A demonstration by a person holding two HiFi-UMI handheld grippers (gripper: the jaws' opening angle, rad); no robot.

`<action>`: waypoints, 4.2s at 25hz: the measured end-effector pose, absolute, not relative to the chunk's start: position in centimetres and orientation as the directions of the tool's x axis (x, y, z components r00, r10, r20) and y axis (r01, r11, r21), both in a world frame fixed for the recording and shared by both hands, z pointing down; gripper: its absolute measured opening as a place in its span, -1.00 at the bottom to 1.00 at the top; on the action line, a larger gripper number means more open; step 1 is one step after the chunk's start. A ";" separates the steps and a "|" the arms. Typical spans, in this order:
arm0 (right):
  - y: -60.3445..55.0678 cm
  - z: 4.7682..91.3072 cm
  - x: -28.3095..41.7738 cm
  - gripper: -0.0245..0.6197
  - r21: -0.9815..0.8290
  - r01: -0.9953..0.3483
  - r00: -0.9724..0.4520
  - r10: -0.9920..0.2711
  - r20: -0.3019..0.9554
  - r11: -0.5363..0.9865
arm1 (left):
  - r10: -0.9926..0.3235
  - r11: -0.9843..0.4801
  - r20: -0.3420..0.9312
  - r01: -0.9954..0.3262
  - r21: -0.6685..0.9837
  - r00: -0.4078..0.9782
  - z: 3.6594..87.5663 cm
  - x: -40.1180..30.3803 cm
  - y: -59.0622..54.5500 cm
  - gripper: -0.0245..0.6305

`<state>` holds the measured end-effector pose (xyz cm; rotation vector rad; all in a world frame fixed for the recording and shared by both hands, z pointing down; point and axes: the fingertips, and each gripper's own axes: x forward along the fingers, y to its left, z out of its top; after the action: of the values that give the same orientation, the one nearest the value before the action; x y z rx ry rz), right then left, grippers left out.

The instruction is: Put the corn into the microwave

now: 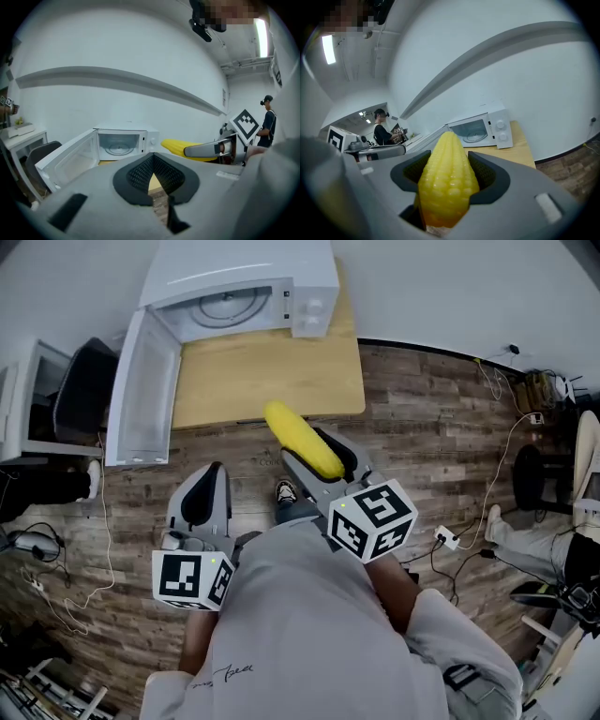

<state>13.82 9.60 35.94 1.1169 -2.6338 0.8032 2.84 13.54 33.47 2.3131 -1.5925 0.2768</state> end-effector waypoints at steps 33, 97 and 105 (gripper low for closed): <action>-4.2 35.2 7.1 -0.10 -0.423 -0.748 -0.656 -0.665 0.358 0.511 | -0.843 -0.400 0.311 -0.898 0.183 0.439 32.8 -3.7 -0.9 -0.95; -14.5 43.5 -4.0 -0.10 -0.331 -0.858 -0.511 -0.723 0.465 0.394 | -0.739 -0.524 0.266 -0.776 0.350 0.619 34.1 -12.4 -5.3 -0.95; -15.5 44.5 -3.9 -0.10 -0.329 -0.861 -0.506 -0.719 0.476 0.388 | -0.742 -0.516 0.275 -0.782 0.348 0.612 34.4 -12.4 -5.0 -0.95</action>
<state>-3.85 -15.53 44.50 1.3960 -2.3923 0.7998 -12.40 -4.97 34.39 2.4007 -1.2095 0.1261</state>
